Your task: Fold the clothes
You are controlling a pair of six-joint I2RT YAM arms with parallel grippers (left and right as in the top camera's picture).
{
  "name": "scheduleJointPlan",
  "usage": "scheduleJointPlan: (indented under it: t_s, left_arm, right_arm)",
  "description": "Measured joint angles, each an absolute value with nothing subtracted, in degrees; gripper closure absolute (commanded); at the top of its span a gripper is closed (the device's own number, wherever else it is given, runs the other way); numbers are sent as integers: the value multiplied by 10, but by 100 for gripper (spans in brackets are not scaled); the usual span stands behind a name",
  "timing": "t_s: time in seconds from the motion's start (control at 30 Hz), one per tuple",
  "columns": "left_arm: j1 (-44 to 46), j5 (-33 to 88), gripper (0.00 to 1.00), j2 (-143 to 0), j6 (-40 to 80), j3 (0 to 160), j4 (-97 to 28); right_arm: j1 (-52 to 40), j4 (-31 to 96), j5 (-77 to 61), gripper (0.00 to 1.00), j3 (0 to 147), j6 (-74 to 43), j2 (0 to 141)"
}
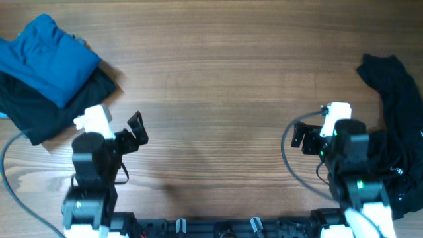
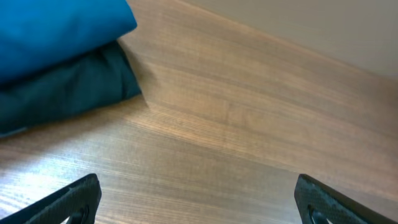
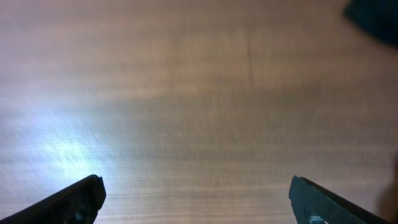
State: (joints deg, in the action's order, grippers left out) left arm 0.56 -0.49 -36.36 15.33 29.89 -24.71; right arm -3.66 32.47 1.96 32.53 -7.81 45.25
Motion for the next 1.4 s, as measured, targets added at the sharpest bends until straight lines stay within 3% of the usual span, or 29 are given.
scheduleJointPlan:
  t_s: [0.2, 0.33, 0.4, 0.57, 0.63, 0.67, 0.8, 0.93, 1.03, 1.07, 1.1, 1.13, 1.17, 1.2, 1.3, 1.4]
  left_arm:
    - [6, 7, 0, -502, 154, 397, -317]
    - [6, 10, 0, -520, 153, 397, -322]
    - [7, 12, 0, -520, 153, 397, -322]
    - [7, 14, 0, -521, 153, 397, -322]
    - [6, 14, 0, -521, 153, 397, -322]
    - [7, 14, 0, -521, 153, 397, -321]
    - [6, 14, 0, -521, 153, 397, -322]
    - [6, 14, 0, -522, 154, 397, -311]
    - [7, 14, 0, -531, 153, 397, -294]
    - [7, 14, 0, -540, 153, 398, -292]
    - [7, 14, 0, -544, 154, 398, -291]
    - [7, 14, 0, -550, 154, 398, -291]
    - [7, 14, 0, -557, 154, 398, -291]
    - [7, 14, 0, -569, 154, 398, -291]
    - [7, 27, 0, -595, 155, 398, -276]
    - [7, 62, 0, -611, 156, 398, -263]
  right_arm:
    - [-27, 339, 58, 0, 382, -118, 635]
    - [133, 352, 158, 2, 384, -236, 714]
    - [221, 349, 176, 11, 384, -259, 756]
    - [307, 343, 185, 43, 384, -276, 835]
    - [315, 331, 185, 84, 384, -277, 858]
    - [316, 327, 184, 96, 384, -277, 866]
    - [322, 318, 127, 96, 392, -250, 879]
    - [254, 293, -126, 96, 398, -126, 881]
    - [91, 232, -233, 96, 394, -107, 887]
    - [-6, 162, -271, 96, 395, -114, 888]
    - [-61, 139, -300, 94, 402, -119, 889]
    - [-121, 79, -315, 83, 405, -137, 890]
    - [-164, 34, -319, 66, 407, -151, 890]
    - [-209, -24, -328, 0, 410, -173, 890]
    - [-312, -87, -267, 0, 418, -189, 890]
    - [-314, -12, -169, 0, 418, -193, 889]
